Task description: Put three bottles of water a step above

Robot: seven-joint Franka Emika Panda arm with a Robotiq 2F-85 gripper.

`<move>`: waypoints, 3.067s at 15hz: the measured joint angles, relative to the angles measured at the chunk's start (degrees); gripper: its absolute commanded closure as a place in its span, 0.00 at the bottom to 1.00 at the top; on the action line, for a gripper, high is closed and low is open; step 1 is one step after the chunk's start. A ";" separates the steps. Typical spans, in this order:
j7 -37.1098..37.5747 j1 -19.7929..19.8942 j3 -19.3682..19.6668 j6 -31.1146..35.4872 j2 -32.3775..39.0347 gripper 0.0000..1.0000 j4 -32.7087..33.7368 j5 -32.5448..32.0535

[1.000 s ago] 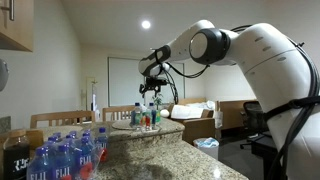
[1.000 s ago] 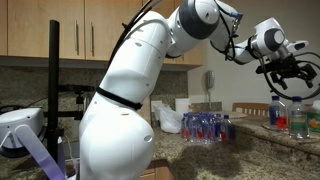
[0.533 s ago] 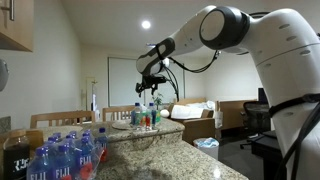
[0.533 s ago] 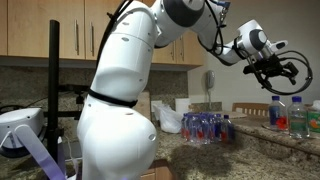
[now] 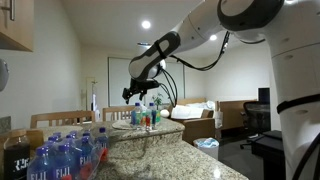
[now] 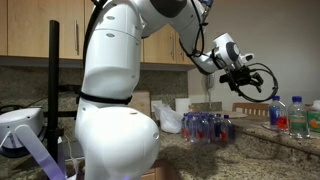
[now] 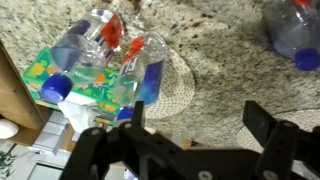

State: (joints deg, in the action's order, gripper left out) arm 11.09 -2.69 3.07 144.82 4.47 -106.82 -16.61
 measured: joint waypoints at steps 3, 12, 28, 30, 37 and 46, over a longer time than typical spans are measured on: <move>0.17 -0.45 -0.67 1.19 -0.99 0.00 -2.58 0.00; 0.02 0.38 -0.50 1.21 0.77 0.00 -2.52 0.43; -3.50 -11.36 -5.97 -23.95 24.47 0.00 33.44 -0.07; -3.36 -11.61 -5.32 -30.21 27.55 0.00 39.65 0.03; -3.46 -9.32 -3.48 -41.85 38.47 0.00 56.17 3.78; -3.56 -8.72 -4.09 -44.26 48.03 0.27 65.20 7.23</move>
State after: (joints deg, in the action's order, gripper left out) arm 7.53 -11.41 -1.02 100.56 52.50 -41.62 -9.38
